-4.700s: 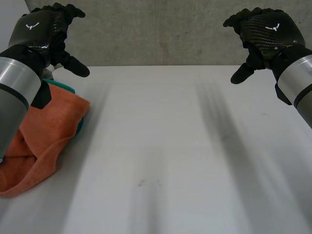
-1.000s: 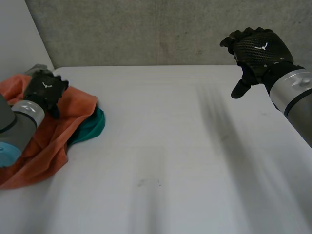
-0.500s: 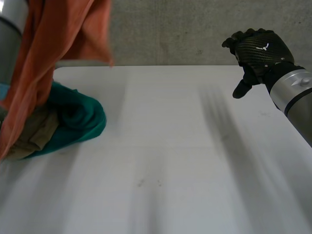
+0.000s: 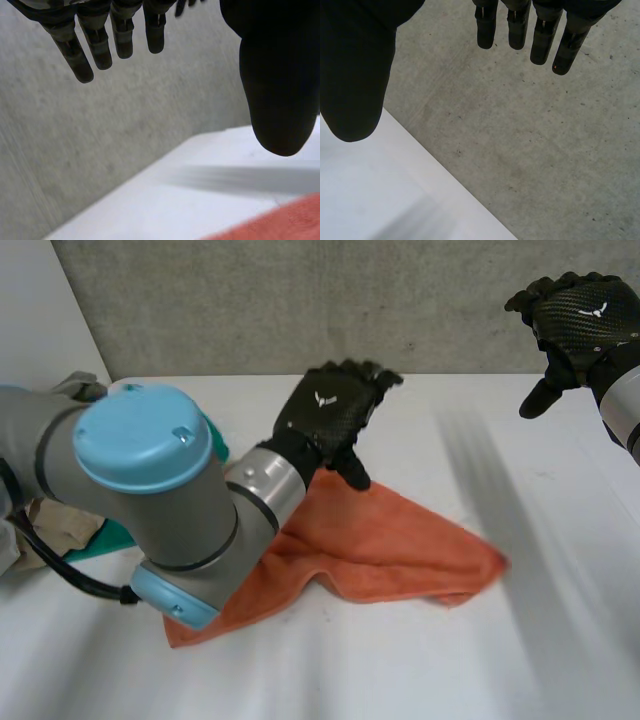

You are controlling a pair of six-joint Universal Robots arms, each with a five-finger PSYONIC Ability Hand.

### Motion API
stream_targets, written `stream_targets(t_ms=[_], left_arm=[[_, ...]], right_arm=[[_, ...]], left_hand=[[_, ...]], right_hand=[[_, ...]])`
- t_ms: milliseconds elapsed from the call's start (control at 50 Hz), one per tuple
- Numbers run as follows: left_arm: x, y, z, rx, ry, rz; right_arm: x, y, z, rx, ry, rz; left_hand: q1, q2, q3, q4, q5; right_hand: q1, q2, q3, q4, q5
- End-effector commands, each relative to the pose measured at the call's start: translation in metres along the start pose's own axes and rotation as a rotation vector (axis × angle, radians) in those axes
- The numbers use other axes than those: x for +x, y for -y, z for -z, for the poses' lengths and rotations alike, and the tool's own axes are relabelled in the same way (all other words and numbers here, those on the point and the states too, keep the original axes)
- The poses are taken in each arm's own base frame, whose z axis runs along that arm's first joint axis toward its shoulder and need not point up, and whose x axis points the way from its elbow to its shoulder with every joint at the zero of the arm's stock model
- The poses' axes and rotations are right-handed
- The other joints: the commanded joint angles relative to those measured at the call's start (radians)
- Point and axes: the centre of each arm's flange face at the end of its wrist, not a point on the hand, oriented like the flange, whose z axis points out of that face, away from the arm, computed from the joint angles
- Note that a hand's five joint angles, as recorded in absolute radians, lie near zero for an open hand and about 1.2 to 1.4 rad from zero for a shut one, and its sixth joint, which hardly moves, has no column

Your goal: Fold the laundry.

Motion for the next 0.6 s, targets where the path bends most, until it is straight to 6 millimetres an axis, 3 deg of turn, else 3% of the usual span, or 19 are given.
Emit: stream_targets(t_ms=[20,40,120,200,280,420,500,600], left_arm=[[-0.032,0.015,0.005,0.009,0.090,-0.015],[-0.047,0.019,0.009,0.008,0.132,-0.020],[-0.074,0.024,0.021,-0.011,0.215,-0.024],[-0.083,0.018,0.031,-0.048,0.246,-0.039],[-0.108,0.003,0.037,-0.108,0.311,-0.111],[-0.163,-0.019,0.043,-0.217,0.419,-0.290],[-0.172,-0.040,0.046,-0.288,0.422,-0.320],[-0.166,-0.065,0.046,-0.351,0.387,-0.300]], right_arm=[[-0.008,-0.007,0.000,-0.027,0.026,-0.001],[-0.009,-0.009,-0.001,-0.037,0.032,0.003],[-0.016,-0.022,0.002,-0.109,0.066,0.032],[-0.029,-0.034,0.009,-0.183,0.143,0.080],[-0.072,-0.047,0.021,-0.224,0.303,0.122],[-0.122,-0.073,0.035,-0.264,0.434,0.124],[-0.140,-0.086,0.037,-0.267,0.470,0.129],[-0.146,-0.097,0.036,-0.271,0.476,0.142]], left_hand=[[0.006,0.001,-0.005,0.004,0.007],[0.029,0.024,0.019,0.028,0.030],[0.044,0.039,0.034,0.043,0.045],[0.050,0.045,0.040,0.048,0.051],[0.056,0.051,0.045,0.054,0.057],[0.068,0.063,0.057,0.066,0.069],[0.071,0.065,0.060,0.069,0.072],[0.074,0.068,0.063,0.072,0.074]], right_hand=[[-0.025,-0.048,-0.041,-0.060,-0.058],[-0.025,-0.048,-0.041,-0.060,-0.058],[-0.025,-0.048,-0.041,-0.060,-0.058],[-0.025,-0.048,-0.041,-0.060,-0.058],[-0.025,-0.048,-0.041,-0.060,-0.058],[-0.025,-0.048,-0.041,-0.060,-0.058],[-0.025,-0.048,-0.041,-0.060,-0.058],[-0.025,-0.048,-0.041,-0.060,-0.058]])
